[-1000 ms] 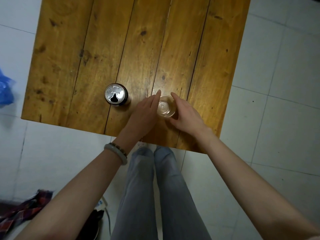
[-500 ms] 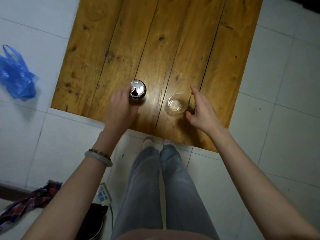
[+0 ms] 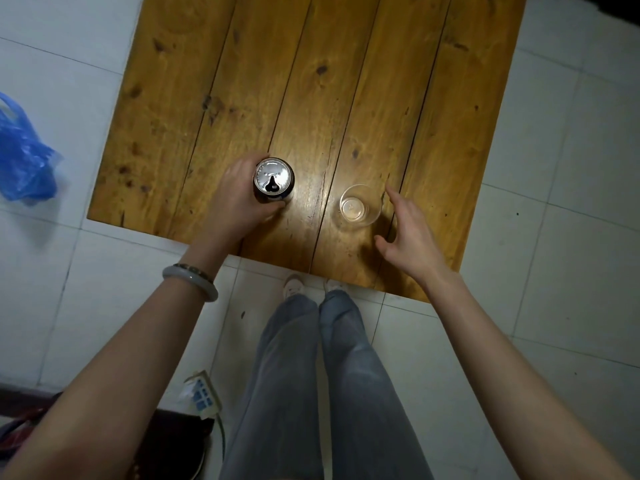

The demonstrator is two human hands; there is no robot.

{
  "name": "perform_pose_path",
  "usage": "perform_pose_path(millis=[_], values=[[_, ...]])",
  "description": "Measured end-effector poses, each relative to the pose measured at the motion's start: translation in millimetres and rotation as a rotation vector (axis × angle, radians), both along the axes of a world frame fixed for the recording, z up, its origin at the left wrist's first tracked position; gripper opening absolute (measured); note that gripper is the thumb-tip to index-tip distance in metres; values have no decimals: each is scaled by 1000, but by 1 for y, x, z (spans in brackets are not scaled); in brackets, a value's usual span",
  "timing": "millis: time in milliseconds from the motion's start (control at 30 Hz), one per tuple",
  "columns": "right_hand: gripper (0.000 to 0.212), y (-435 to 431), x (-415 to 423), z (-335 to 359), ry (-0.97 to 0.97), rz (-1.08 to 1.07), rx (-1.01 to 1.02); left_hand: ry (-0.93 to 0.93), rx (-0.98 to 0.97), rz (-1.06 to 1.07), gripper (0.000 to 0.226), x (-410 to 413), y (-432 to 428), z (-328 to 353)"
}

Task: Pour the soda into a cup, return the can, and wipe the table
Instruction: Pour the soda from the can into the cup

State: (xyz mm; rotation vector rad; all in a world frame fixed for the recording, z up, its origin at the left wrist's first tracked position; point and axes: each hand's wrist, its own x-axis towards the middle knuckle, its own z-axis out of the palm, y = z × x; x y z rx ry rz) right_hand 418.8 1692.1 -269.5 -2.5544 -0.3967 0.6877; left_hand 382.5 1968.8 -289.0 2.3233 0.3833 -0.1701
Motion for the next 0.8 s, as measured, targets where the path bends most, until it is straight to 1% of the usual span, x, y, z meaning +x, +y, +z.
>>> perform_pose_path(millis=[67,133,233,300,367,467,567,633,800], values=[[84,0,-3,-3,3,-34,5,-22,-17,118,74,-5,-10,-3],[83,1,-6,-5,8,-64,19,-38,27,215,74,-11,-21,-8],[84,1,-7,-11,27,-93,21,-41,44,291,81,-15,-30,-11],[84,2,-6,-14,29,-105,20,-24,9,269,88,-16,-27,-14],[85,2,-5,-18,33,-122,27,12,-82,195,91,-15,-19,-18],[87,4,-1,-22,56,-156,47,52,-263,83,83,-11,-3,-17],[89,8,1,-27,94,-175,91,60,-266,12,76,-9,14,-19],[89,11,1,-29,92,-167,108,63,-230,39,77,-9,14,-19],[90,15,1,-34,108,-185,153,45,-229,234,76,-14,-10,-17]])
